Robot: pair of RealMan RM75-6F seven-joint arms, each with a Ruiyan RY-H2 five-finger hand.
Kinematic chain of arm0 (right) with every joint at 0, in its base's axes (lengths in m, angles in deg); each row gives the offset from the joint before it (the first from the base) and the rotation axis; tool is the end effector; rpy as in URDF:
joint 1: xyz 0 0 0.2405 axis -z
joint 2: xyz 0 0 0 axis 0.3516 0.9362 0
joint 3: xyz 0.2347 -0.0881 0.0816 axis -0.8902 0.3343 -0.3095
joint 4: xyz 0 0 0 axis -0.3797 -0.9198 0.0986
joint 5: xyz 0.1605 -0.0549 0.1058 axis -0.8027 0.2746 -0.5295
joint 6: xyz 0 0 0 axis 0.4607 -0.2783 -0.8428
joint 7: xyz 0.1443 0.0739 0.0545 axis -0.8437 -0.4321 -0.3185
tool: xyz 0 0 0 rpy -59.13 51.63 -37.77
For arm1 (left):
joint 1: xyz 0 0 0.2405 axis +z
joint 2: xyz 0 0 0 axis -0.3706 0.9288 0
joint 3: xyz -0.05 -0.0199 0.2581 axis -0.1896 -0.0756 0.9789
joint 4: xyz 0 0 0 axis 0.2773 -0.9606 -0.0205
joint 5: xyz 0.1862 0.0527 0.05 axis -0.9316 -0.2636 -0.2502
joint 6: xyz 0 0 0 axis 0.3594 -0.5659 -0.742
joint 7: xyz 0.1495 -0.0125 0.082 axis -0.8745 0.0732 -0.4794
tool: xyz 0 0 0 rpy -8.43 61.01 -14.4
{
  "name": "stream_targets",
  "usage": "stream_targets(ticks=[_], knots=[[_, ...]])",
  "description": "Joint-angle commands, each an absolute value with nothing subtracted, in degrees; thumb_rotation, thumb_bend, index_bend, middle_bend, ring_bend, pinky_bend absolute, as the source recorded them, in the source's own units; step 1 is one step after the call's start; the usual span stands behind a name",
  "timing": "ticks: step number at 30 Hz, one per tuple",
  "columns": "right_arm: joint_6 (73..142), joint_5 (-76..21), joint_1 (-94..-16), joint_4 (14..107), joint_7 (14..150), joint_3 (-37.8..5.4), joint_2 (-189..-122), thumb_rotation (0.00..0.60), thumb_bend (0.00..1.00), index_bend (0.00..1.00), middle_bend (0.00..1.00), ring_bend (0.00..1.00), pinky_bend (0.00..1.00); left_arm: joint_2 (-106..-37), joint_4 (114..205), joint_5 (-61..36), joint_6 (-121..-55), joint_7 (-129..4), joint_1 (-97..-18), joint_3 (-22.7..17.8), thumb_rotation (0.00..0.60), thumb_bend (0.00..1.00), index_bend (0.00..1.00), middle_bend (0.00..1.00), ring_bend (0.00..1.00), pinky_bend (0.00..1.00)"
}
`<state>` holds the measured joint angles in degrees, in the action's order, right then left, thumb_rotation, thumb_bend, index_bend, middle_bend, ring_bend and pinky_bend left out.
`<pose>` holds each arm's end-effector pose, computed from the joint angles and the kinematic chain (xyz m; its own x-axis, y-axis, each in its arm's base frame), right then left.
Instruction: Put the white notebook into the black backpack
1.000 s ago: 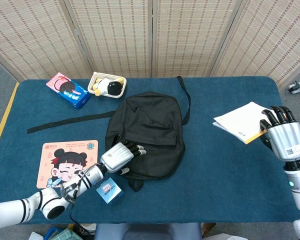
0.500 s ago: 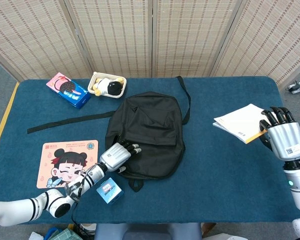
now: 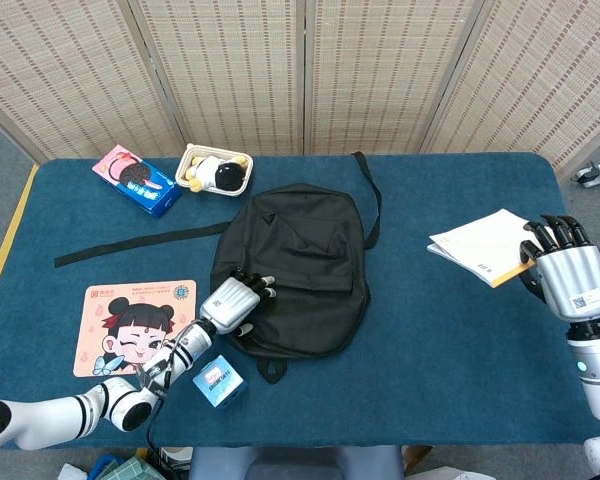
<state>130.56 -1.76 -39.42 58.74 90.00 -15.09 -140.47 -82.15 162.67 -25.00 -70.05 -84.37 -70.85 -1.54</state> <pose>-0.2848 -0.3083 0.2058 0.6442 0.3182 0.6955 -0.6936 -0.1401 0.7066 -0.1157 0.3717 -0.0662 0.6751 0.1933 0.7119 0.6424 -0.6286 -0.4384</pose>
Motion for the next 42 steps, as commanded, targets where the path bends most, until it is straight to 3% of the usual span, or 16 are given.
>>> stream_targets(ticks=[1, 9, 24, 31, 42], knots=[[130.5, -1.7, -39.4, 58.6, 89.9, -15.1, -140.6, 0.600, 0.52, 0.62, 0.34, 0.22, 0.23, -83.2, 160.9, -25.0, -70.6, -82.9, -70.7, -1.5, 0.600, 0.26, 0.40, 0.14, 0.16, 0.19], [130.3, -1.8, -39.3, 58.7, 89.9, -15.3, -140.6, 0.600, 0.52, 0.62, 0.34, 0.22, 0.23, -85.0, 158.6, -26.3, -72.9, -78.8, -70.3, -1.7, 0.600, 0.26, 0.59, 0.16, 0.19, 0.19], [131.5, -1.5, -38.7, 59.1, 88.8, -15.6, -140.4, 0.600, 0.52, 0.62, 0.34, 0.22, 0.23, -87.9, 154.5, -26.4, -75.5, -70.8, -69.6, -3.5, 0.600, 0.51, 0.80, 0.28, 0.23, 0.19], [133.5, 1.6, -38.4, 60.5, 86.6, -14.7, -139.5, 0.600, 0.52, 0.62, 0.34, 0.22, 0.23, -84.9, 161.8, -20.0, -75.6, -68.8, -69.6, -9.6, 0.600, 0.54, 0.80, 0.30, 0.22, 0.19], [137.0, 10.3, -39.5, 66.0, 84.5, -12.4, -139.1, 0.600, 0.52, 0.62, 0.35, 0.23, 0.24, -84.1, 168.9, 4.8, -74.8, -71.6, -73.5, -21.8, 0.600, 0.55, 0.79, 0.30, 0.21, 0.19]])
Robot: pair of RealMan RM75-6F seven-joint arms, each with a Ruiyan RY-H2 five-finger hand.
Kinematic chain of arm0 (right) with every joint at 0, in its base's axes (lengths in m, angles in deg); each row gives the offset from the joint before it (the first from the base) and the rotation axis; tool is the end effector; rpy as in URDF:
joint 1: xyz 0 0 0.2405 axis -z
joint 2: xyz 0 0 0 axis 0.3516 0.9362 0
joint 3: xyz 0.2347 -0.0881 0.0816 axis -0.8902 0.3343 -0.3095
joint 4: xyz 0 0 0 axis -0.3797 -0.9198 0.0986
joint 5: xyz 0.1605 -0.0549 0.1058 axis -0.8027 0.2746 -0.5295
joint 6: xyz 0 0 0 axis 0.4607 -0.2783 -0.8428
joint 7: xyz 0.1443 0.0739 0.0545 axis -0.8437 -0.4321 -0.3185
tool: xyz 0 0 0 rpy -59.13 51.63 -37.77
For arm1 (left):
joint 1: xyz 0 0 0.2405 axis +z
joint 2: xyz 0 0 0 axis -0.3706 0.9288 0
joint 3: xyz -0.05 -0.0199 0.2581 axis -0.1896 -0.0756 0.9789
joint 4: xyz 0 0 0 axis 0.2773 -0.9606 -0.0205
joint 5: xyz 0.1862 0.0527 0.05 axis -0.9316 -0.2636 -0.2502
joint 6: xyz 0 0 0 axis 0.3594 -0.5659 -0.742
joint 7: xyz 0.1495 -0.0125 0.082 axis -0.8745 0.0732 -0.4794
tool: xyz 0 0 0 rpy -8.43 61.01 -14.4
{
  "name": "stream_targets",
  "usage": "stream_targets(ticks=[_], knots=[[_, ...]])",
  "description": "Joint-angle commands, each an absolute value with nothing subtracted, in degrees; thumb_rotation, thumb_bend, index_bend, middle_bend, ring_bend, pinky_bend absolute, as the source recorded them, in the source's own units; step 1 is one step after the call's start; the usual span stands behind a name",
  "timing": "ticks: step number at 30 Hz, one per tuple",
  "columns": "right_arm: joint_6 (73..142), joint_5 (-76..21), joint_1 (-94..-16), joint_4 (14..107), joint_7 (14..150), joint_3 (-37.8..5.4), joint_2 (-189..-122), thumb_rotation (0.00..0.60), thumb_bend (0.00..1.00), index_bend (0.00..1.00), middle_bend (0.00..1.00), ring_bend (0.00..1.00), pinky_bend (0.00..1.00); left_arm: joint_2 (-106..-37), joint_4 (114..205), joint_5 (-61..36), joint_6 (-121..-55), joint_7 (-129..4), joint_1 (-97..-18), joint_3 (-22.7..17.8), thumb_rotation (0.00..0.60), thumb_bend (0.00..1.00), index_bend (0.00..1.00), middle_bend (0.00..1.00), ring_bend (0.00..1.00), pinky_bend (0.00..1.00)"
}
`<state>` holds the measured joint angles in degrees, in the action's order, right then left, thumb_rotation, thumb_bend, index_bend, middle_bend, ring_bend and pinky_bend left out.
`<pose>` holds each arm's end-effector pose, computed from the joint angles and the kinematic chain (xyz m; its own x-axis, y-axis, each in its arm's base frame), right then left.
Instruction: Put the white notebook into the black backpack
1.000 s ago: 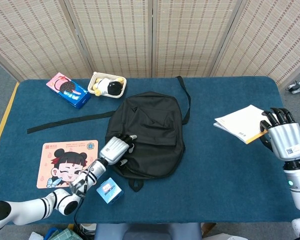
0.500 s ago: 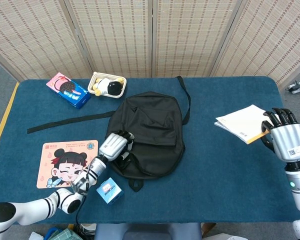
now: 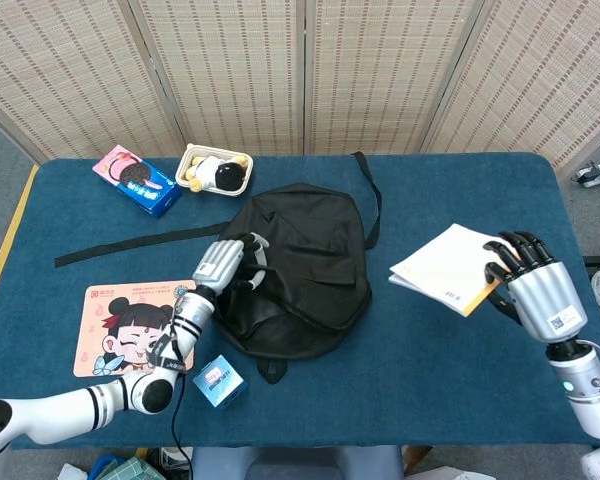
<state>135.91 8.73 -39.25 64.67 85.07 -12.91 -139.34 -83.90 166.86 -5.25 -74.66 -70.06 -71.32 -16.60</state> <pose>-0.2430 -0.2838 0.1884 0.4921 0.3426 0.8003 -0.7140 -0.3671 0.5962 -0.0815 0.4184 -0.0235 0.0421 0.3125 0.9490 0.9667 -0.2528 0.0404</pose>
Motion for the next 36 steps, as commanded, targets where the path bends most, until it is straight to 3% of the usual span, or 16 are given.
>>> stream_targets(ticks=[1, 8, 15, 28, 36], knots=[[137.3, 11.0, -39.5, 66.3, 84.4, -12.3, -139.0, 0.600, 0.52, 0.62, 0.35, 0.23, 0.24, -84.3, 168.8, 7.0, -75.1, -71.8, -73.9, -22.7, 0.600, 0.55, 0.79, 0.30, 0.21, 0.19], [139.4, 14.7, -39.6, 69.0, 83.7, -11.5, -139.0, 0.600, 0.53, 0.62, 0.35, 0.24, 0.25, -85.9, 167.3, 19.6, -77.9, -71.7, -77.0, -28.3, 0.600, 0.55, 0.76, 0.30, 0.19, 0.19], [139.7, 19.9, -40.9, 72.4, 83.8, -10.3, -139.2, 0.600, 0.53, 0.62, 0.35, 0.24, 0.25, -86.6, 164.4, 28.7, -78.3, -73.8, -80.1, -30.5, 0.600, 0.55, 0.69, 0.30, 0.16, 0.19], [134.5, 24.8, -45.5, 77.4, 83.5, -9.6, -141.8, 0.600, 0.53, 0.62, 0.36, 0.24, 0.27, -89.1, 156.8, 35.7, -77.8, -75.3, -84.6, -32.4, 0.600, 0.55, 0.67, 0.28, 0.15, 0.19], [127.5, 23.6, -50.6, 74.1, 83.3, -10.9, -146.6, 0.600, 0.53, 0.62, 0.36, 0.24, 0.27, -89.1, 156.7, 36.5, -77.8, -75.7, -84.9, -32.4, 0.600, 0.55, 0.67, 0.28, 0.15, 0.19]])
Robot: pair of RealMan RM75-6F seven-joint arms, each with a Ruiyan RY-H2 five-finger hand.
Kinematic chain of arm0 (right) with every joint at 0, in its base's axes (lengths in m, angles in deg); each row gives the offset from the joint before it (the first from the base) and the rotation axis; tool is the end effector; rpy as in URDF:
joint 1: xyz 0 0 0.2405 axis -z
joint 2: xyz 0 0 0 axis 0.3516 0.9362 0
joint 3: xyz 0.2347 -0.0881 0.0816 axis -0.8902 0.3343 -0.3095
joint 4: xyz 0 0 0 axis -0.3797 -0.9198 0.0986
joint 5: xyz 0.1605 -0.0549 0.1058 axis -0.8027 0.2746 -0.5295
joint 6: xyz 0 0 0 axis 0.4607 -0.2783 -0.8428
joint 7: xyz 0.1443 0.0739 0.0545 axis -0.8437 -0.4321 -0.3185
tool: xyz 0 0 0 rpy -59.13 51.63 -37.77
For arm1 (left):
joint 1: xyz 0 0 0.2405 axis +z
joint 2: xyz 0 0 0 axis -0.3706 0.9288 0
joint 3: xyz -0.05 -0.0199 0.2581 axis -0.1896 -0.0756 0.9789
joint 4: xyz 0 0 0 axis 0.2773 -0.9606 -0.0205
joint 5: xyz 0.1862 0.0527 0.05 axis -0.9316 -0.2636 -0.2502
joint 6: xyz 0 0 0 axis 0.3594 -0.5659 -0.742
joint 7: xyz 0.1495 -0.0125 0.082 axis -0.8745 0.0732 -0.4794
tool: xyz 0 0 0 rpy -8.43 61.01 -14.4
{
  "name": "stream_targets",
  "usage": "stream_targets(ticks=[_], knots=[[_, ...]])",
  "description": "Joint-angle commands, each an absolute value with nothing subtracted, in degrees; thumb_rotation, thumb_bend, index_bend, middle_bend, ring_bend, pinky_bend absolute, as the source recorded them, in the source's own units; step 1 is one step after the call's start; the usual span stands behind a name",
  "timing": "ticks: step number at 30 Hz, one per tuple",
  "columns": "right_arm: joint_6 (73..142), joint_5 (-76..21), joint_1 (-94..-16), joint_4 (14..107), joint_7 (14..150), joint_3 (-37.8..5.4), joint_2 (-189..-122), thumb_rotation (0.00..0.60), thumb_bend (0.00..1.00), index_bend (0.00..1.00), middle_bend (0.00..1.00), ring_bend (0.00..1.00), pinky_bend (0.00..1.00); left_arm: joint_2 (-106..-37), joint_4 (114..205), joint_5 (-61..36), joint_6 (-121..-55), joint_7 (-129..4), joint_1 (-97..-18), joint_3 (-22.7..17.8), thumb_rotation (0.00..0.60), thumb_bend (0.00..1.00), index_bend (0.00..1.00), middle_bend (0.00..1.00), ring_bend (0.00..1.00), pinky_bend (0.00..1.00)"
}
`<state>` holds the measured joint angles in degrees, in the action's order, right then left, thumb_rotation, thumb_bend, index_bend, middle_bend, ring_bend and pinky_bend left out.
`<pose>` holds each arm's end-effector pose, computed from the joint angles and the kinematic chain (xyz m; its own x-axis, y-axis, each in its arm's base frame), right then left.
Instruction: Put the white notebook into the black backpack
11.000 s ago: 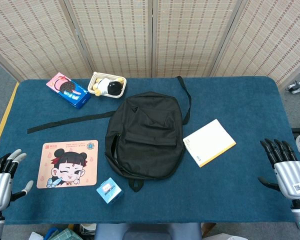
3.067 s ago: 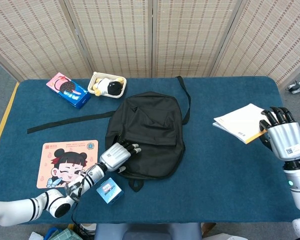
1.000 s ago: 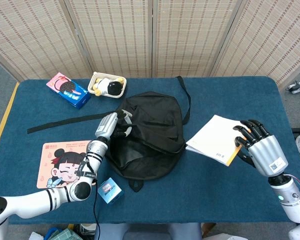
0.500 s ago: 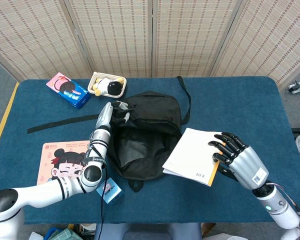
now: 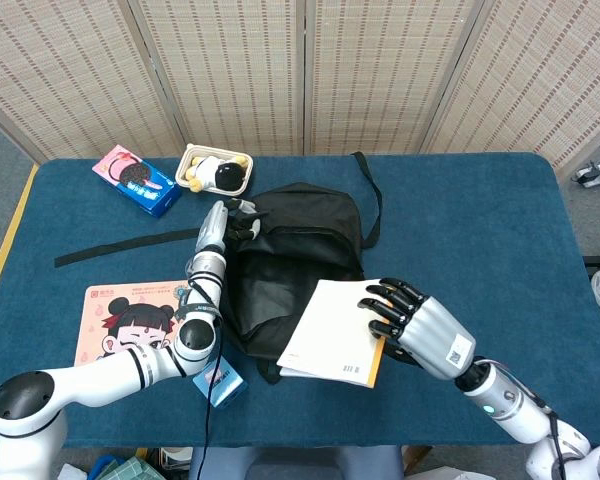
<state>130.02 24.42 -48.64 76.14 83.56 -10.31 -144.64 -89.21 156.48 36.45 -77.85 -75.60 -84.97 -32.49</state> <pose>-0.1338 -0.2651 0.1097 0.2747 0.1769 0.9451 -0.5647 -0.7659 0.3075 -0.0560 0.4826 -0.0154 -0.4319 0.1972 0.8801 0.8909 0.2454 0.3822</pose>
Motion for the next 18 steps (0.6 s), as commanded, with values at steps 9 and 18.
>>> stream_targets(ticks=[9, 18], knots=[[120.8, 20.4, -56.9, 65.5, 81.3, -12.8, -154.5, 0.600, 0.53, 0.62, 0.36, 0.24, 0.27, -88.2, 158.7, 36.9, -78.0, -75.7, -84.3, -32.2, 0.600, 0.55, 0.66, 0.27, 0.14, 0.19], [117.5, 17.3, -61.4, 54.7, 79.0, -13.3, -163.3, 0.600, 0.53, 0.62, 0.36, 0.24, 0.27, -87.1, 160.5, 37.0, -78.5, -75.7, -83.8, -32.0, 0.600, 0.55, 0.66, 0.27, 0.14, 0.19]])
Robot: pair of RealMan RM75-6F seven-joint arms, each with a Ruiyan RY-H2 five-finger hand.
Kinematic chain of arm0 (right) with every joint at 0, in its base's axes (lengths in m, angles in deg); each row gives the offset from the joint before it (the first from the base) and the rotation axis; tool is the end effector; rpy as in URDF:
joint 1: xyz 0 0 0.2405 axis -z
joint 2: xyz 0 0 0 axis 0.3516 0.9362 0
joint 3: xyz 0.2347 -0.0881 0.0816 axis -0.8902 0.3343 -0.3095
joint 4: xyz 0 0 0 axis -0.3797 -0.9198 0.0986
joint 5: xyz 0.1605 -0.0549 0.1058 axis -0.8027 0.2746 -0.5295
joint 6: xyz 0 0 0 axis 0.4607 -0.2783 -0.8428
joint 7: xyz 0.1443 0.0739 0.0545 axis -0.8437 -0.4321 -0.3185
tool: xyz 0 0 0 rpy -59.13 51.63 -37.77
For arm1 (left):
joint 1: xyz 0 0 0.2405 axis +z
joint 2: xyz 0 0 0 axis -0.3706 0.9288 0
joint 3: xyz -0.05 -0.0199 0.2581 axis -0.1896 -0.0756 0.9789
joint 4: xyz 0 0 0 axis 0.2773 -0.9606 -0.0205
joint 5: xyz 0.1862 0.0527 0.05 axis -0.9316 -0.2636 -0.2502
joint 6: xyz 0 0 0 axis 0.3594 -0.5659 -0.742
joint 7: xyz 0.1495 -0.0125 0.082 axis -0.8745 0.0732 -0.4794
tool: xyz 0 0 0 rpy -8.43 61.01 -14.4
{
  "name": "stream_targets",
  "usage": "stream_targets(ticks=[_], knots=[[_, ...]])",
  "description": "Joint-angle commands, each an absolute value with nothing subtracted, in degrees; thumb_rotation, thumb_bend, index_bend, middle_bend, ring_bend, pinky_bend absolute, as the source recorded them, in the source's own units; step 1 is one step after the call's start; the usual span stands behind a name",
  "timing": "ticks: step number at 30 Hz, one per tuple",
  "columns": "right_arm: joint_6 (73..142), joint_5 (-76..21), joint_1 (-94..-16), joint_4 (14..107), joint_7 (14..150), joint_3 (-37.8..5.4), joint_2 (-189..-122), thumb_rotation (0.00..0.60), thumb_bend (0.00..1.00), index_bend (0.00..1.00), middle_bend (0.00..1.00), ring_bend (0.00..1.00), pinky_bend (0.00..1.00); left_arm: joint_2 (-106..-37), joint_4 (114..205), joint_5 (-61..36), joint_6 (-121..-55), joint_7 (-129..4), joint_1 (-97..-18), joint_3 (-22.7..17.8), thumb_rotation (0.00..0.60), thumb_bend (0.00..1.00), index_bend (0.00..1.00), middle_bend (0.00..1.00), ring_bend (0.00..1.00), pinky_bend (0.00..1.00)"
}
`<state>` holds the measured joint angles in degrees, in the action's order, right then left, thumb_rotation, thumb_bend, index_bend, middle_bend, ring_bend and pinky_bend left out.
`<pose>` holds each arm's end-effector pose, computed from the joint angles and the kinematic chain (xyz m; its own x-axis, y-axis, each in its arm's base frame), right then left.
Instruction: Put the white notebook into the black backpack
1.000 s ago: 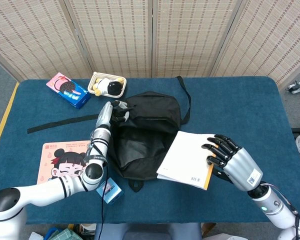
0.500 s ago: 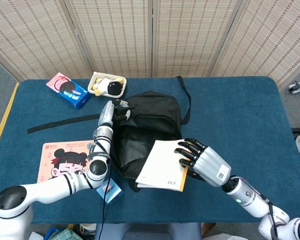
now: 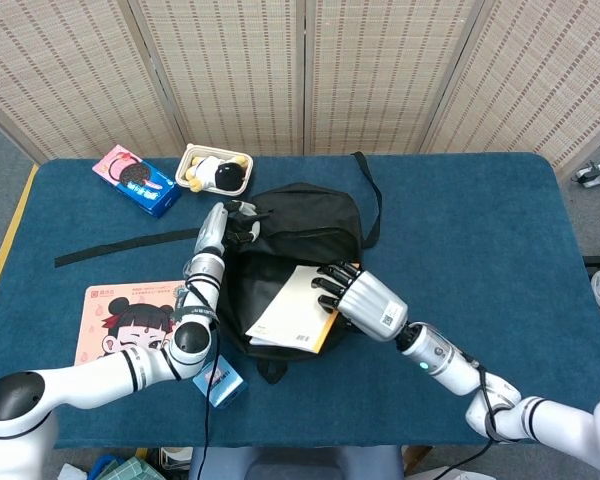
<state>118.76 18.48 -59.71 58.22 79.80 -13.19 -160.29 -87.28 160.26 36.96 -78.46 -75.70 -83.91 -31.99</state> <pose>-0.1106 -0.3309 0.0235 0.3567 0.1104 0.9277 -0.5403 -0.7857 0.3013 -0.0558 0.4767 -0.0098 -0.4352 0.2130 0.8748 0.8910 0.2411 0.3846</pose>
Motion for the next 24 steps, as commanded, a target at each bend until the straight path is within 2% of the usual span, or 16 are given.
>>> stream_targets(ticks=[1, 6, 12, 18, 24], knots=[[117.5, 17.1, -61.7, 53.7, 78.8, -13.3, -164.2, 0.600, 0.53, 0.62, 0.35, 0.24, 0.27, -86.9, 160.6, 37.1, -78.4, -75.8, -83.7, -31.9, 0.600, 0.55, 0.67, 0.27, 0.14, 0.19], [116.1, 15.2, -63.2, 48.6, 77.4, -12.8, -168.2, 0.600, 0.53, 0.62, 0.30, 0.19, 0.26, -86.3, 161.3, 37.7, -78.5, -75.9, -83.4, -31.7, 0.600, 0.55, 0.67, 0.26, 0.14, 0.19], [115.9, 13.7, -63.6, 45.3, 74.6, -11.3, -172.3, 0.600, 0.53, 0.62, 0.21, 0.10, 0.19, -85.4, 162.6, 37.7, -78.6, -75.6, -82.9, -31.5, 0.600, 0.55, 0.67, 0.26, 0.14, 0.19], [115.8, 12.9, -63.4, 43.2, 74.7, -9.8, -174.4, 0.600, 0.53, 0.62, 0.19, 0.09, 0.18, -85.0, 163.0, 37.6, -78.6, -75.3, -82.6, -31.3, 0.600, 0.55, 0.67, 0.26, 0.14, 0.19], [114.1, 11.0, -64.4, 40.0, 76.2, -10.3, -175.8, 0.600, 0.53, 0.62, 0.18, 0.09, 0.18, -84.4, 163.7, 37.5, -78.8, -74.8, -82.3, -31.3, 0.600, 0.55, 0.67, 0.26, 0.15, 0.19]])
